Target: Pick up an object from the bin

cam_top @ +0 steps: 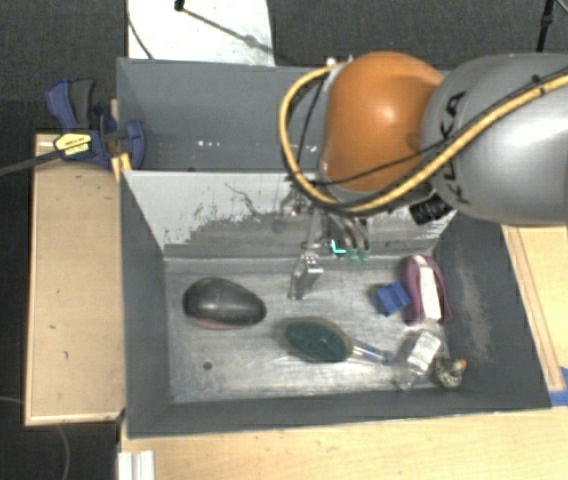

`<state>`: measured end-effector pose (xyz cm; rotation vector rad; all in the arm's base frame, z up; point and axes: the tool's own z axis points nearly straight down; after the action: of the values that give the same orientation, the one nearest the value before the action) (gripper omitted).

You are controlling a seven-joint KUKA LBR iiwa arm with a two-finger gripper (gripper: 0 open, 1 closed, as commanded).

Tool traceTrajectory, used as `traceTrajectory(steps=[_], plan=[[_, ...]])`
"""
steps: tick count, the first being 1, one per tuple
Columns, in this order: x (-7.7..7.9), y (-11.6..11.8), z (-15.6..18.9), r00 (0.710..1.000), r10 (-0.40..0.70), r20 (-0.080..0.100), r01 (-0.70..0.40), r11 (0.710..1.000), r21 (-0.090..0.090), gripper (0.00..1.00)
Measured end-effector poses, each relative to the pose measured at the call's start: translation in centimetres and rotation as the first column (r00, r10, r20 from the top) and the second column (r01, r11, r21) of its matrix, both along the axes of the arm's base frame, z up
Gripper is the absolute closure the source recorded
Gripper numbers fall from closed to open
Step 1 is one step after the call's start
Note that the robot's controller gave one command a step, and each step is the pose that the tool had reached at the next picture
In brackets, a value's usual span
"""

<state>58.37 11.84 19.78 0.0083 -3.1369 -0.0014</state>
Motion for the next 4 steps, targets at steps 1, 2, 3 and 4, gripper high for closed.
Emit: traceTrajectory(steps=[1, 2, 3, 4], plan=[[-1.7, 9.0, -12.9, 0.981, 0.196, 0.006, -0.196, 0.981, 0.002, 0.00], [-3.3, 7.1, -9.6, 0.993, -0.115, 0.003, 0.115, 0.993, -0.001, 0.00], [-3.2, 7.5, -9.7, 0.969, -0.247, 0.007, 0.247, 0.969, 0.002, 0.00], [-3.3, 7.3, -12.7, 0.937, -0.349, 0.003, 0.349, 0.937, 0.000, 0.00]])
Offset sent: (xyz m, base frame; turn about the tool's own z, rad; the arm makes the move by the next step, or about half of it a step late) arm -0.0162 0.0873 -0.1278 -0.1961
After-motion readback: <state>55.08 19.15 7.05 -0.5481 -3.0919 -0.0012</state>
